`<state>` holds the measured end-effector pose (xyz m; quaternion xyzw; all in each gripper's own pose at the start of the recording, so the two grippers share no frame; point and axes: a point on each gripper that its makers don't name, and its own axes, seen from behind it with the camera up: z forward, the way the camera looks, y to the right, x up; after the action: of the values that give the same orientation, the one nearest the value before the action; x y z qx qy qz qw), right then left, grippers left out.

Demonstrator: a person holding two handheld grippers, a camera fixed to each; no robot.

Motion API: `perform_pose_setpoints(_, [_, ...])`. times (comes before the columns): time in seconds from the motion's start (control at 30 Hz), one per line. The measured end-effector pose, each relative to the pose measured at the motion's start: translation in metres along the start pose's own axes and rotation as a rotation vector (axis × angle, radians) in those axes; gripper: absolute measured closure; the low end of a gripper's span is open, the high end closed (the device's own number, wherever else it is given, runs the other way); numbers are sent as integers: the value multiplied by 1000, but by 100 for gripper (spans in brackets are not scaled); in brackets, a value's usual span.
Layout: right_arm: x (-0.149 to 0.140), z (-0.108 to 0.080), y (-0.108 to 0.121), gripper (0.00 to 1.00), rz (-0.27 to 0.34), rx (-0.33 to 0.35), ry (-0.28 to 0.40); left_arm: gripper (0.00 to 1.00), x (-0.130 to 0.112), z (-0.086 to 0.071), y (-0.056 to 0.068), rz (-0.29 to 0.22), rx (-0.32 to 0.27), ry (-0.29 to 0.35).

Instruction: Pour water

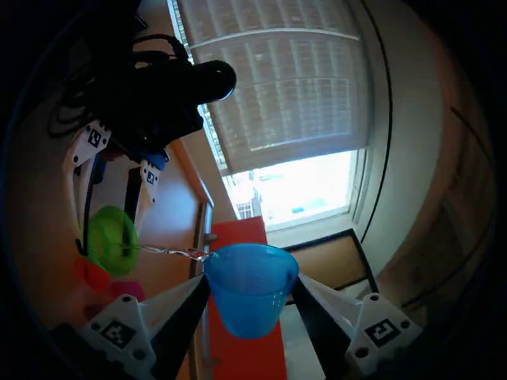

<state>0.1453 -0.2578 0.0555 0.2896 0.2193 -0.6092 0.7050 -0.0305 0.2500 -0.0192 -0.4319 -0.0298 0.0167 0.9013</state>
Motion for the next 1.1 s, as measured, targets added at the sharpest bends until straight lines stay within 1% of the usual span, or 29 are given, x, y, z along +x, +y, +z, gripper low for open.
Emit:
perform_pose_setpoints(0.47, [-6, 0, 2, 11, -35, -1, -9, 14, -2, 2, 0, -1, -2, -3])
perform_pose_setpoints(0.87, [-1, 0, 6, 11, -74, -5, -7, 14, -1, 2, 1, 1, -3, -1])
perform_pose_setpoints(1.1, [1, 2, 4, 11, -93, -2, -4, 14, 0, 1, 2, -1, -3, 0])
